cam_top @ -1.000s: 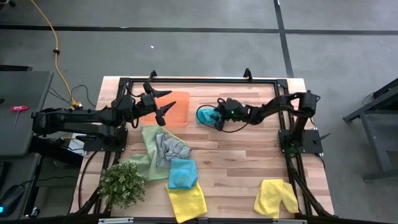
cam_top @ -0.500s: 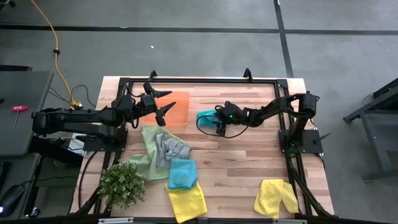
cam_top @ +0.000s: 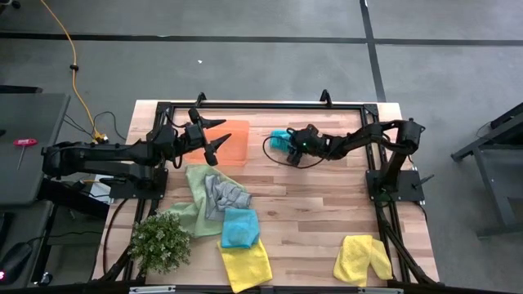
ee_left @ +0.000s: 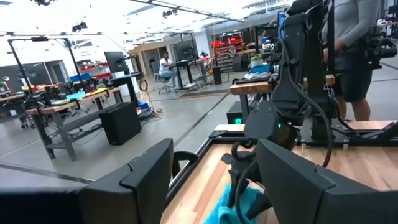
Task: Fold microfiber towels
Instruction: Put the blue microfiber cloth into the orange bin
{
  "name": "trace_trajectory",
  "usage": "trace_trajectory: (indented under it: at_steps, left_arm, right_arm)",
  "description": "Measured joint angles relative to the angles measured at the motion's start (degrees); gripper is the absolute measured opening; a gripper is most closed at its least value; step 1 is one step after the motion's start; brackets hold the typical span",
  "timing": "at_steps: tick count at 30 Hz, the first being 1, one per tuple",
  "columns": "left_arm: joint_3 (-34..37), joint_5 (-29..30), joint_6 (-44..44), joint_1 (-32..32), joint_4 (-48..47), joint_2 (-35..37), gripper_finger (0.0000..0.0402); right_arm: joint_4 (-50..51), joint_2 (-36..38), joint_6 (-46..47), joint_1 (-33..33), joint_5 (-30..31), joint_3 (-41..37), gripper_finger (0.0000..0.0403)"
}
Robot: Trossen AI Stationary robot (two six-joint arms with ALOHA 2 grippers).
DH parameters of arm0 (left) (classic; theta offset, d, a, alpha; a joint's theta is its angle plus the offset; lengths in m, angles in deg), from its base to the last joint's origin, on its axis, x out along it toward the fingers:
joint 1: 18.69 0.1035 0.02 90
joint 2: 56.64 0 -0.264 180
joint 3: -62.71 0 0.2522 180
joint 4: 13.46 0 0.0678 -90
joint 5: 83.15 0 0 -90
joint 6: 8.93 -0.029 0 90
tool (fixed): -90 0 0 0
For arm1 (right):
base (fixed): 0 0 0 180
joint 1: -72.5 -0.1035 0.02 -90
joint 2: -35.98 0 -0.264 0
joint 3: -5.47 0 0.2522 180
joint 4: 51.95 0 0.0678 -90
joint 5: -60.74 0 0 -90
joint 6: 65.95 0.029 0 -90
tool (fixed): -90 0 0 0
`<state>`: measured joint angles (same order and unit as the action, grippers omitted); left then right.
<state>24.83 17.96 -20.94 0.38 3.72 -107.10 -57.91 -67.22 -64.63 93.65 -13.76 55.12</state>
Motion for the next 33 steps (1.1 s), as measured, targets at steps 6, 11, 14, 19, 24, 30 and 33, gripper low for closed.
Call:
trace_trajectory:
  at_steps: [6,11,14,19,24,30,33]
  left_arm:
    - [-0.02,0.0,-0.02,0.0,-0.74,0.0,0.0223]
    - [-0.02,0.0,0.43,0.01,-0.74,0.0,0.0223]
    - [-0.02,-0.02,1.31,0.0,-0.7,0.0,0.0223]
    - [-0.02,0.0,1.31,0.02,-0.68,0.0,0.0223]
    - [-0.02,0.0,1.31,0.04,-0.68,0.0,0.0223]
    - [-0.02,0.0,1.31,0.02,-0.68,0.0,0.0223]
    - [-0.02,0.0,1.31,0.02,-0.68,0.0,0.0223]
  right_arm:
    - [-4.08,6.2,0.27,1.08,0.64,-9.12,0.0204]
    - [-2.88,18.04,0.38,1.05,0.21,-17.82,0.0204]
    - [-2.39,25.41,1.01,1.05,0.09,-22.08,0.0204]
    - [-3.16,36.01,1.21,0.94,-0.22,-23.95,0.0204]
    - [-2.99,41.78,1.21,0.86,-5.33,-21.71,0.0204]
    - [-3.01,42.09,1.21,-0.92,-10.3,-19.31,0.0204]
    - [-2.22,41.85,0.61,-3.12,-10.62,-18.82,0.0204]
